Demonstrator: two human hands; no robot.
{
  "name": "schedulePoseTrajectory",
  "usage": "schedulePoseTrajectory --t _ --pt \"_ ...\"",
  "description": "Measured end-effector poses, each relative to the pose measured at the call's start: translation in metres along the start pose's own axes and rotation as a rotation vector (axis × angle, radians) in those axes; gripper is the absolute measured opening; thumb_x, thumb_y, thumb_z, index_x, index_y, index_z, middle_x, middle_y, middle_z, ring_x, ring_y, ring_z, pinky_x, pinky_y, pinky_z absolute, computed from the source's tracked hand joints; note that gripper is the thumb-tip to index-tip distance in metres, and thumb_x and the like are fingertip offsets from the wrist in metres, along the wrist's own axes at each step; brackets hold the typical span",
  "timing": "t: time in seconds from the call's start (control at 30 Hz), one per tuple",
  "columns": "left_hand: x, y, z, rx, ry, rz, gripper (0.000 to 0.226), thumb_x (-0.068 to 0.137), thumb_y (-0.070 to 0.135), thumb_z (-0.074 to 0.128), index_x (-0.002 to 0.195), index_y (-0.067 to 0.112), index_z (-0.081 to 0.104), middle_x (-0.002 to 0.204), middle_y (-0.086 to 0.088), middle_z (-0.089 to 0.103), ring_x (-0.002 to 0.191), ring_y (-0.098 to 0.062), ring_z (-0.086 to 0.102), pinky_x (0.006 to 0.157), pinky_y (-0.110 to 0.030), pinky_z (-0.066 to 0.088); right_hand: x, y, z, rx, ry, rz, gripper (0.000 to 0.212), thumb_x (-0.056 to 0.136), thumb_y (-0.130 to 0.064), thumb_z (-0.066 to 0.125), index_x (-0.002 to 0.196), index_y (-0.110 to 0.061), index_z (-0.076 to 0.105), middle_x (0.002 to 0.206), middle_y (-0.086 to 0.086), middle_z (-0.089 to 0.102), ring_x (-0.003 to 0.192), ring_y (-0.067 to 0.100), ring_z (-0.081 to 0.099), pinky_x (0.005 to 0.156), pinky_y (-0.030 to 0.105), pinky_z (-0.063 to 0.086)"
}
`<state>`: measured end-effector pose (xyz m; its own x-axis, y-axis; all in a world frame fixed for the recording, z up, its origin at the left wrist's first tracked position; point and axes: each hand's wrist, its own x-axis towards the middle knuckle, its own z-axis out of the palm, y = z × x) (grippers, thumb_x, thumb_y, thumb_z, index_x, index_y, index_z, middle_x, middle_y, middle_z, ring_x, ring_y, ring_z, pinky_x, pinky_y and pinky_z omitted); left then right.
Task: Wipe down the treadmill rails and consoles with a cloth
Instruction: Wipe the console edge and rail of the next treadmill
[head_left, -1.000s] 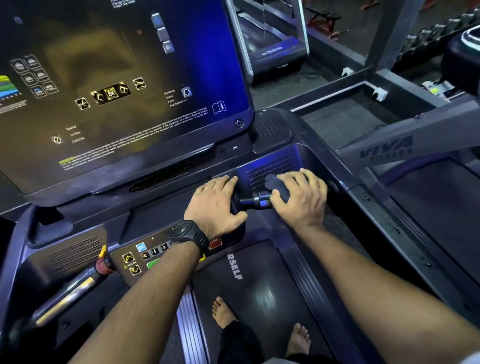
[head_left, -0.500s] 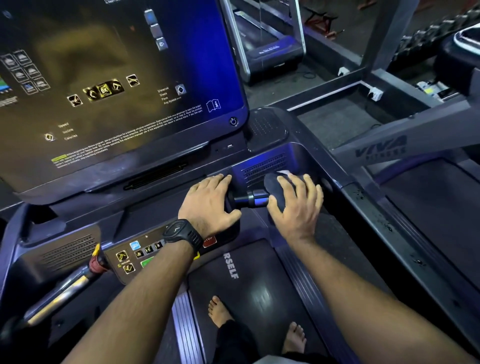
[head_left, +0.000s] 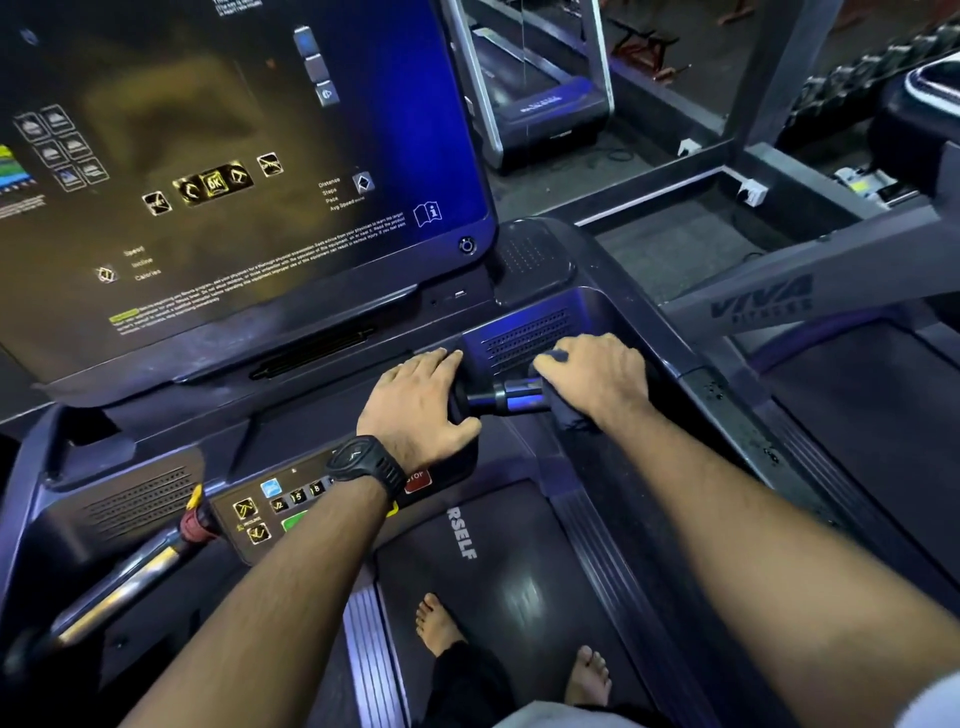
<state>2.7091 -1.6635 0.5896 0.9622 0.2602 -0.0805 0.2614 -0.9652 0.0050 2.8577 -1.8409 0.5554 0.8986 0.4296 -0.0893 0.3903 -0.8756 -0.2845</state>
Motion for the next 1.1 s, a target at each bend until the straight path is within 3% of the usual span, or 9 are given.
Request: schedulePoseTrajectory --t 0.1,0.3,0.43,0.6,0.73,0.77,0.87,0.93,1.1 --pt "0.0 0.0 0.002 -0.011 0.01 0.001 0.101 0.064 0.068 0.031 0.152 0.02 0.035 0.156 -0.004 0.04 0.144 -0.023 0.036 0.117 -0.041 0.029 -0.024 0.004 0.014 -0.043 0.245 -0.054 0.054 0.081 -0.055 0.03 0.095 -0.025 0.073 0.098 -0.001 0.071 0.1 0.027 0.059 0.081 0.041 0.042" --pt "0.0 0.0 0.001 -0.01 0.007 -0.001 0.1 0.064 0.067 0.032 0.153 0.021 0.034 0.157 -0.003 0.039 0.144 -0.022 0.035 0.117 -0.04 0.028 0.013 0.005 -0.017 0.055 -0.143 0.036 0.046 0.086 -0.06 0.044 0.098 -0.028 0.075 0.103 0.004 0.073 0.099 0.031 0.064 0.073 0.034 0.041" --pt "0.0 0.0 0.001 -0.009 0.009 -0.006 0.095 0.069 0.064 0.04 0.153 0.021 0.034 0.157 -0.002 0.039 0.144 -0.021 0.034 0.117 -0.04 0.028 -0.018 0.011 0.005 -0.04 0.178 -0.035 0.051 0.086 -0.056 0.032 0.095 -0.025 0.071 0.099 0.001 0.07 0.101 0.029 0.059 0.079 0.04 0.042" --pt "-0.001 0.0 0.0 -0.007 0.005 -0.003 0.095 0.068 0.064 0.038 0.153 0.022 0.034 0.157 -0.002 0.038 0.144 -0.021 0.034 0.117 -0.041 0.027 0.017 0.009 -0.02 0.023 -0.205 0.054 0.051 0.085 -0.063 0.04 0.105 -0.031 0.074 0.111 0.004 0.072 0.107 0.03 0.063 0.083 0.036 0.045" --pt "0.0 0.001 0.0 -0.004 0.01 -0.002 0.098 0.066 0.066 0.034 0.153 0.022 0.035 0.157 -0.003 0.038 0.144 -0.022 0.035 0.117 -0.041 0.029 -0.01 0.013 -0.003 -0.042 0.115 -0.016 0.049 0.087 -0.056 0.035 0.094 -0.023 0.071 0.1 0.003 0.071 0.102 0.03 0.06 0.078 0.038 0.042" --pt "0.002 0.001 0.0 -0.002 0.011 -0.003 0.098 0.066 0.066 0.034 0.153 0.021 0.035 0.157 -0.003 0.039 0.144 -0.022 0.035 0.117 -0.041 0.029 -0.012 0.014 -0.002 -0.042 0.106 -0.04 0.05 0.087 -0.056 0.034 0.096 -0.023 0.071 0.102 0.003 0.07 0.104 0.03 0.06 0.078 0.038 0.041" --pt "0.002 0.0 -0.001 -0.001 0.01 0.003 0.099 0.065 0.067 0.032 0.153 0.022 0.034 0.157 -0.002 0.039 0.144 -0.022 0.034 0.117 -0.041 0.029 0.022 0.008 -0.024 -0.031 -0.25 0.029 0.061 0.087 -0.064 0.037 0.119 -0.025 0.071 0.126 0.009 0.068 0.117 0.033 0.061 0.081 0.037 0.038" --pt "-0.002 0.0 0.0 -0.001 0.006 -0.001 0.099 0.064 0.067 0.032 0.153 0.022 0.034 0.157 -0.002 0.038 0.144 -0.022 0.034 0.117 -0.04 0.029 0.03 0.003 -0.028 -0.044 -0.347 0.052 0.063 0.086 -0.065 0.04 0.123 -0.024 0.07 0.131 0.011 0.066 0.118 0.033 0.061 0.082 0.036 0.038" --pt "0.001 0.001 -0.001 0.015 0.022 0.002 0.094 0.068 0.064 0.039 0.152 0.021 0.036 0.156 -0.003 0.04 0.143 -0.022 0.035 0.115 -0.041 0.03 -0.002 0.015 -0.013 -0.035 -0.003 -0.018 0.046 0.091 -0.056 0.04 0.103 -0.026 0.073 0.106 0.005 0.072 0.105 0.03 0.06 0.074 0.036 0.038"
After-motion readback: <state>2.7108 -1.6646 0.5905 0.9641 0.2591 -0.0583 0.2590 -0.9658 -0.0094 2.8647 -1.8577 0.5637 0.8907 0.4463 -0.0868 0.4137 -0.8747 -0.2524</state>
